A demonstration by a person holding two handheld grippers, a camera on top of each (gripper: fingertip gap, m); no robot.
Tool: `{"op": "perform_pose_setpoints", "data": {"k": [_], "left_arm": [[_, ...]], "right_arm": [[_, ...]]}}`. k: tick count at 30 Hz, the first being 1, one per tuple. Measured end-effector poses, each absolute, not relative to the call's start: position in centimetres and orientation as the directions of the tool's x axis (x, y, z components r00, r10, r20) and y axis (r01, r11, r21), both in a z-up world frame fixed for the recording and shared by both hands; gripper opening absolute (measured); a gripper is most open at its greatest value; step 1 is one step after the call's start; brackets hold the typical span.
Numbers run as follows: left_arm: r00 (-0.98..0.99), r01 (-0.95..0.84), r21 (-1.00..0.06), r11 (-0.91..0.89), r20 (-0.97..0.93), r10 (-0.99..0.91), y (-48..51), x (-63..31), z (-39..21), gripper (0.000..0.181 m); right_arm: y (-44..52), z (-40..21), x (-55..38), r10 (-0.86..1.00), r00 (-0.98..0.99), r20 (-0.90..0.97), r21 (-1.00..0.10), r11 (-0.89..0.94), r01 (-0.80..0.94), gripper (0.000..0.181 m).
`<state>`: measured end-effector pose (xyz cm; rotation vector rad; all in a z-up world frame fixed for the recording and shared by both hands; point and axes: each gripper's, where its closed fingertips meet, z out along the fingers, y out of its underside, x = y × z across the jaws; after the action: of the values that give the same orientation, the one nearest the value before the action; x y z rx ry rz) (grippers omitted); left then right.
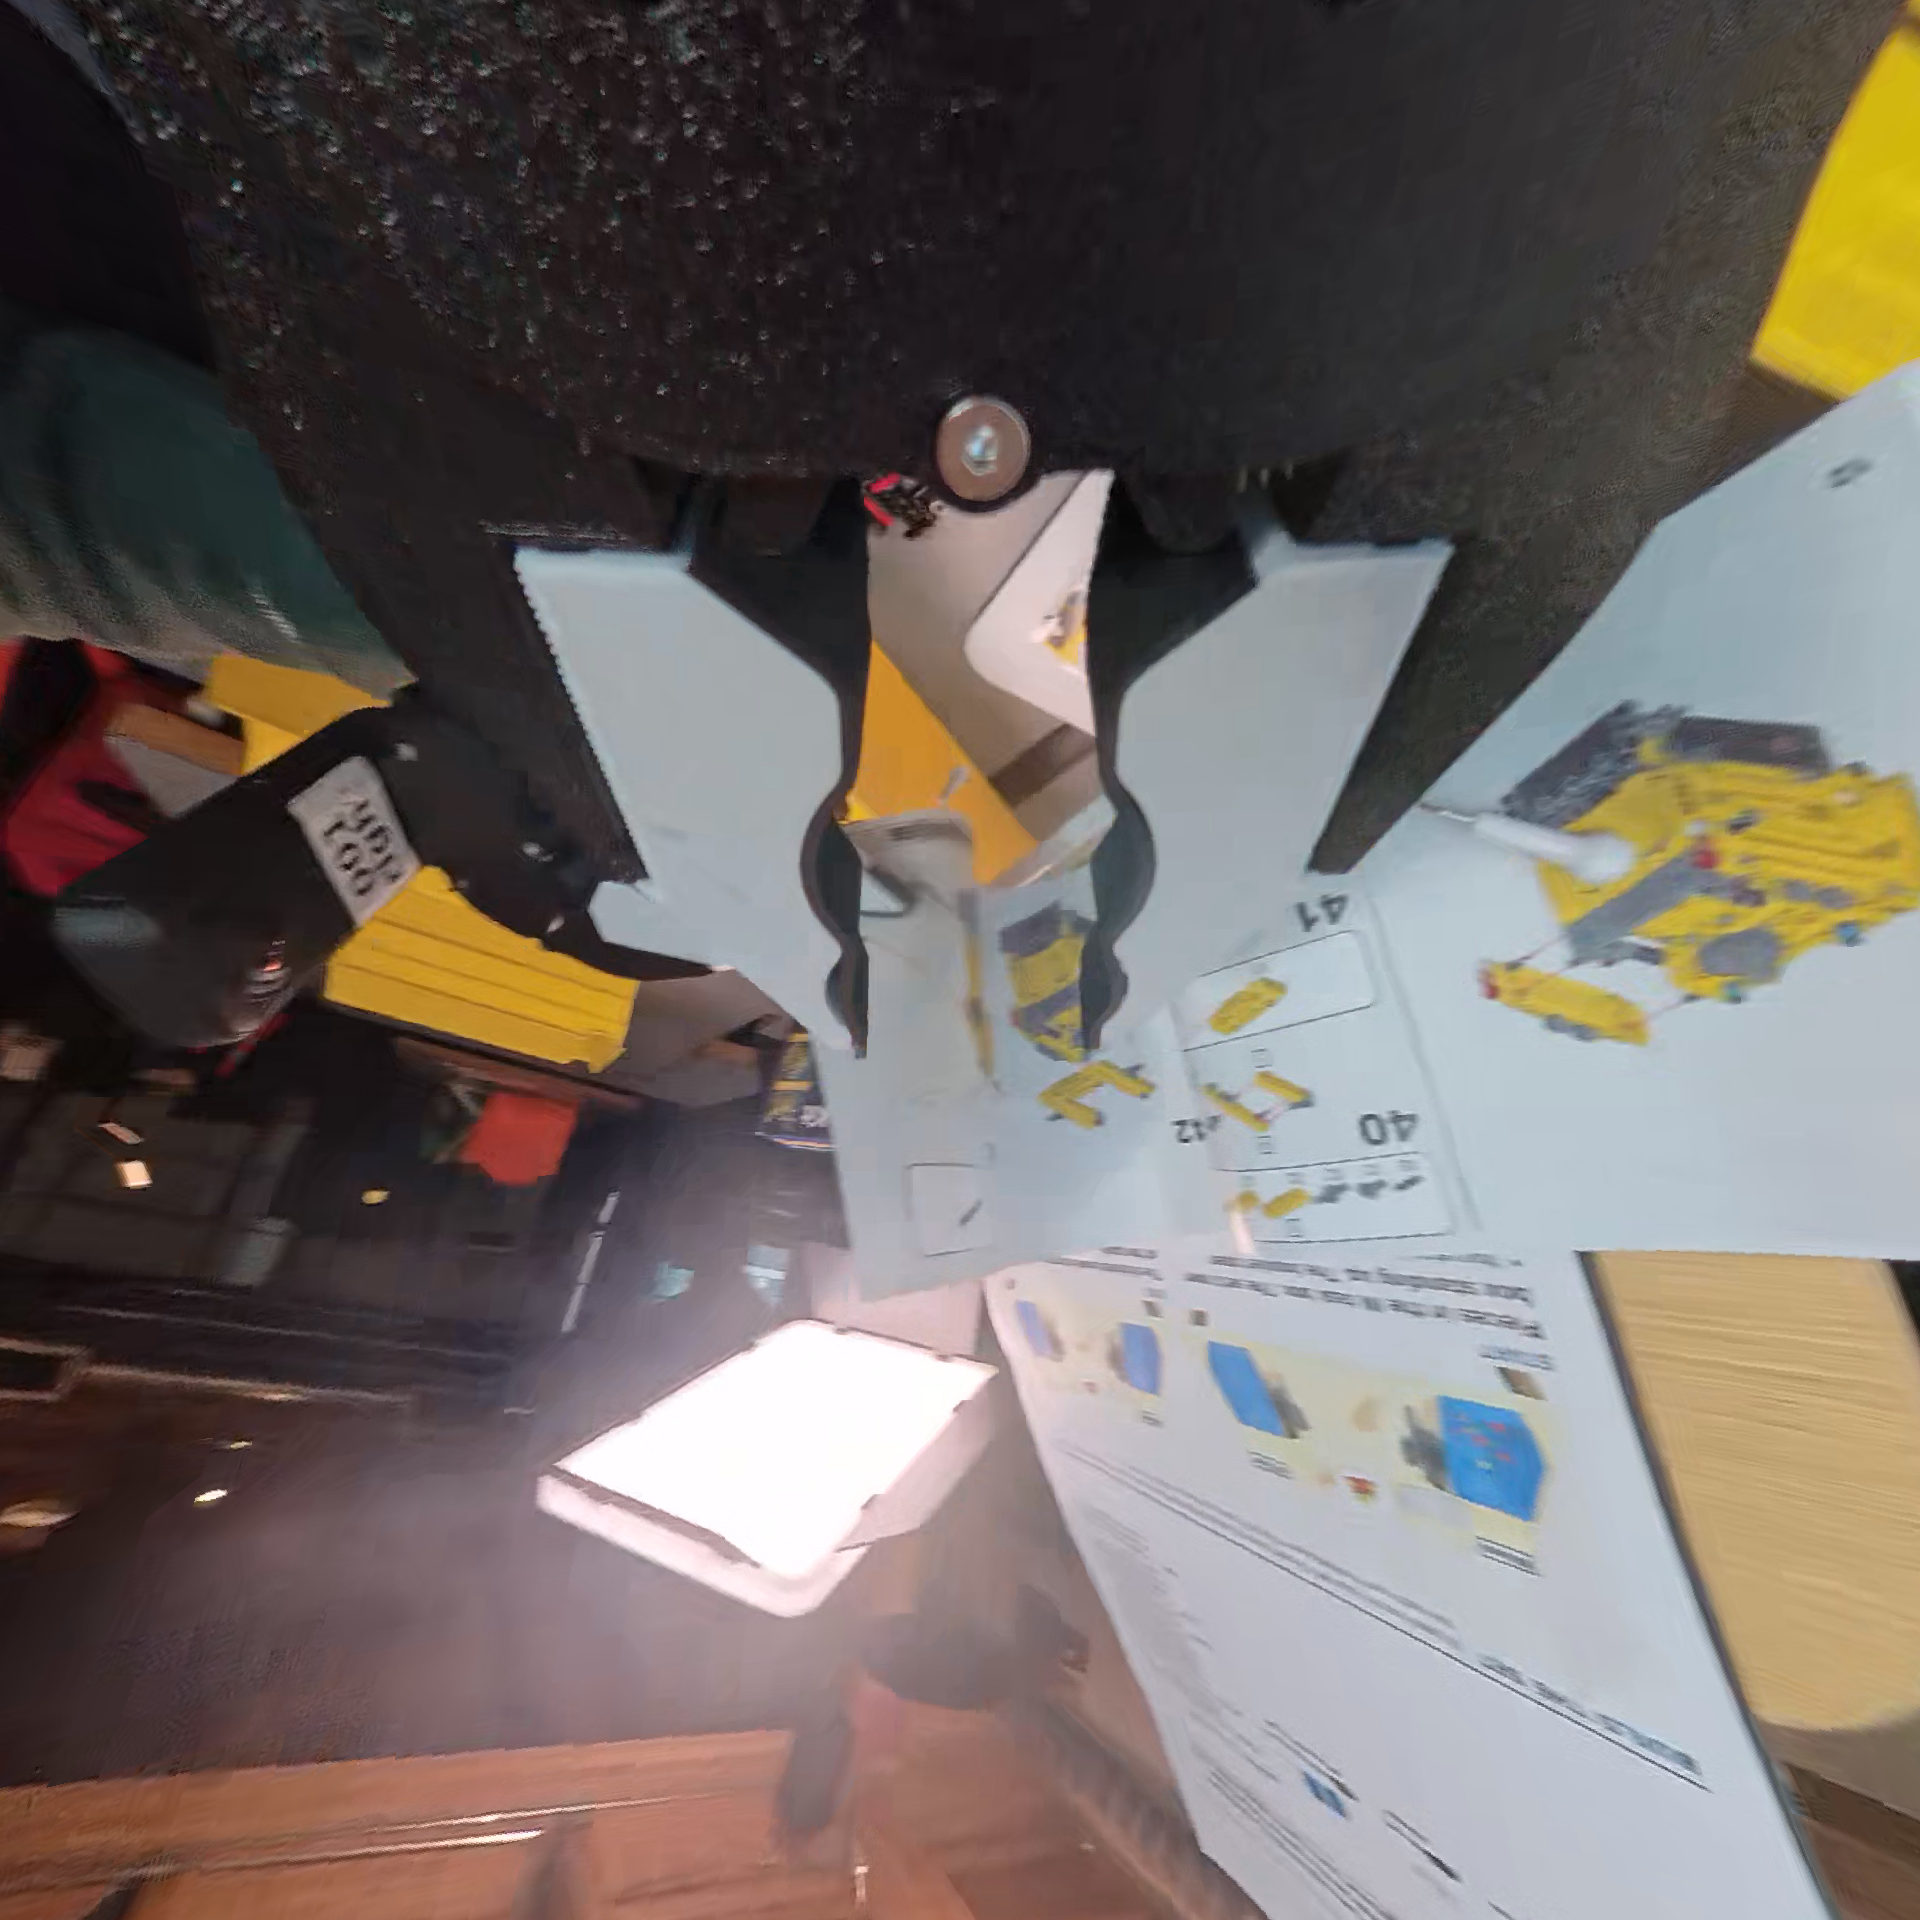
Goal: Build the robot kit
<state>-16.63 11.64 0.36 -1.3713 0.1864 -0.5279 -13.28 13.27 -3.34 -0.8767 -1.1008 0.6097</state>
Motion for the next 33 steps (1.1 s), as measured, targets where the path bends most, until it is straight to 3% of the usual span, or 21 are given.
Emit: {"op": "perform_pose_setpoints", "data": {"k": [4, 7, 11, 18, 25, 33], "left_arm": [[0.808, 0.317, -0.946, 0.067, 0.233, -0.541, 11.2, -15.7, 0.6, 0.038], [0.881, 0.256, -0.964, 0.07, 0.203, -0.428, 11.9, -17.5, -0.3, 0.015], [0.925, 0.253, -0.965, 0.067, 0.221, -0.308, 11.9, -20.4, -0.8, 0.0], [0.951, 0.26, -0.963, 0.065, 0.244, -0.19, 11.9, -23.8, -1.9, 0.0], [0.959, 0.257, -0.964, 0.067, 0.246, -0.144, 11.9, -25.3, -2.6, 0.0], [0.971, 0.234, -0.968, 0.086, 0.228, -0.076, 11.8, -26.6, -2.9, 0.0]], "right_arm": [[12.3, -4.1, -16.4, 0.732, 0.363, 0.577, -0.8, 0.597, 0.068, 0.0], [12.0, -4.3, -18.1, 0.693, 0.377, 0.615, -0.771, 0.628, 0.103, 0.0], [11.7, -4.6, -19.6, 0.692, 0.384, 0.612, -0.774, 0.624, 0.107, 0.002], [10.0, -5.5, -18.8, 0.713, 0.338, 0.615, -0.772, 0.632, 0.072, 0.024], [12.7, -4.8, -16.0, 0.792, 0.378, 0.479, -0.86, 0.509, 0.025, 0.049], [16.8, -6.3, -14.9, 0.838, 0.411, 0.359, -0.927, 0.37, 0.057, 0.05]]}}
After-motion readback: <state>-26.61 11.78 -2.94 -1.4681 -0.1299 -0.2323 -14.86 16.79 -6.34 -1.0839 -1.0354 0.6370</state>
